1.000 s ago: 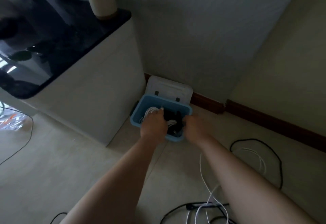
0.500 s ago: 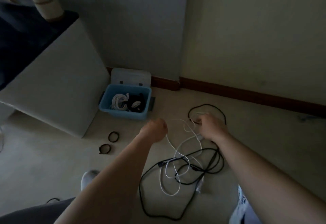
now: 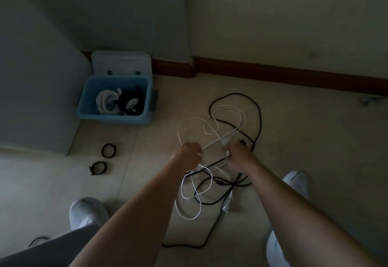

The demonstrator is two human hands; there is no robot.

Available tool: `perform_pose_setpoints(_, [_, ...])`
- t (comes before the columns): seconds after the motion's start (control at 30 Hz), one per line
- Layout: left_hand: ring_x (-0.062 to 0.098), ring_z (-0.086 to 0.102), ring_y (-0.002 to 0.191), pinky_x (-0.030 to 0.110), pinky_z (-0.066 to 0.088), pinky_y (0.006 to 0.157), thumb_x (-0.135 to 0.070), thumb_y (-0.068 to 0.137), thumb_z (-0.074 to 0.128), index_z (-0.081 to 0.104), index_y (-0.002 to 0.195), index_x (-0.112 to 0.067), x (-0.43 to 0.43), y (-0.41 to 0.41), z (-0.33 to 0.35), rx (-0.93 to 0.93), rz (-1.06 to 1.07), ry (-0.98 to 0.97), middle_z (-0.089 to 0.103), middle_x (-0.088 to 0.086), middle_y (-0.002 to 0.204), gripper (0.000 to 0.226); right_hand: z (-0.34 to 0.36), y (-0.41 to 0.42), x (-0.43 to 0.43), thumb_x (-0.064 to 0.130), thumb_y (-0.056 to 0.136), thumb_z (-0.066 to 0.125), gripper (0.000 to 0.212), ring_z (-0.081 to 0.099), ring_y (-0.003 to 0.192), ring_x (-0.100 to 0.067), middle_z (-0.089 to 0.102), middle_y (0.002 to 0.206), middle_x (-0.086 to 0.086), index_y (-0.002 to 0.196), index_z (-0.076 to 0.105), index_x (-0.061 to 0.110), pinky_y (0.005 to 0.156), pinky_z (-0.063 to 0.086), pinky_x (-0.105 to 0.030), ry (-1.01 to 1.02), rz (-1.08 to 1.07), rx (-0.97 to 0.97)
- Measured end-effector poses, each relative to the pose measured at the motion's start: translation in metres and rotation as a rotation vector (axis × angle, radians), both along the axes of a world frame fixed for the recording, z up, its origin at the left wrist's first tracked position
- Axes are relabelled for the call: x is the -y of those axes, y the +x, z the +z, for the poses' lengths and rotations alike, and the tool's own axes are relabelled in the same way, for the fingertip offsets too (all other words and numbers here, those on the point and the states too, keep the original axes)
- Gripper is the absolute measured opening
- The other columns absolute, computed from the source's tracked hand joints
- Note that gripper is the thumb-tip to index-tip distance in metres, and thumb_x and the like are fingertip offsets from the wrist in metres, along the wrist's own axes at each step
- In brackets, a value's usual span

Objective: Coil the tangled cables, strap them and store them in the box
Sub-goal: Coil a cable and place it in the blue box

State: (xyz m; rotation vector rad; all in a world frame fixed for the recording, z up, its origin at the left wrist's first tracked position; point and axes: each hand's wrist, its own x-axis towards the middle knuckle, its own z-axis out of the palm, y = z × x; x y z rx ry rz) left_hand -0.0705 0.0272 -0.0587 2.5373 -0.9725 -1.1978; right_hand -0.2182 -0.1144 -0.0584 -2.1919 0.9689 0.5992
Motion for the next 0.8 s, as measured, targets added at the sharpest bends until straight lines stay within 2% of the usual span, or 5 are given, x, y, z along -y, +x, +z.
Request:
perform_pose_setpoints(0.13, [0.030,0.058,0.117,0.036,0.050,0.097,-0.024,0.093,0.058,0.063,0.120,-0.023,0.007,0.000,-0.027,0.024,-0.091,0.072,0.059,0.006,0.128,0.028,-0.018,0.019,-0.002,0.009,0.090,0.048,0.034,0.060,0.108,-0.033,0.059,0.120,-0.012,0.121,0.053,0.022,0.081,0.046,-0.033,-0.115,-0.149,0.106])
perform_pose_setpoints(0.43, [0.029,0.058,0.118,0.032,0.047,0.094,-0.030,0.089,0.063,0.061,0.124,-0.027,0.006,0.013,-0.042,0.047,-0.053,0.071,0.058,0.005,0.130,0.035,-0.040,0.042,0.008,0.015,0.096,0.056,0.025,0.062,0.114,-0.030,0.067,0.122,-0.009,0.120,0.058,0.018,0.083,0.045,-0.032,-0.167,-0.202,0.066])
perform_pose_setpoints(0.53, [0.021,0.064,0.100,0.030,0.052,0.083,-0.032,0.087,0.063,0.059,0.116,-0.032,0.011,0.011,-0.028,0.024,0.160,-0.082,0.067,-0.002,0.109,0.030,-0.029,0.046,0.005,0.039,0.091,0.066,0.028,0.061,0.109,-0.028,0.065,0.116,-0.007,0.114,0.066,0.022,0.085,0.048,-0.034,-0.220,-0.096,0.181])
perform_pose_setpoints(0.67, [0.006,0.059,0.048,0.019,0.043,0.043,-0.023,0.101,0.054,0.063,0.093,-0.012,0.030,0.006,0.012,-0.347,0.547,-0.485,0.065,0.004,0.067,0.017,0.002,0.056,-0.010,0.055,0.092,0.059,0.037,0.065,0.095,-0.025,0.067,0.096,-0.002,0.096,0.071,0.020,0.077,0.049,-0.035,-0.172,-0.049,0.373])
perform_pose_setpoints(0.8, [0.009,0.049,0.035,0.019,0.040,0.036,-0.025,0.094,0.068,0.061,0.081,-0.010,0.044,0.016,0.061,-0.314,0.544,-0.439,0.057,0.008,0.056,0.021,0.049,0.063,-0.012,0.059,0.072,0.058,0.038,0.066,0.070,-0.014,0.062,0.066,0.010,0.079,0.063,0.022,0.061,0.048,-0.032,0.079,-0.178,0.435])
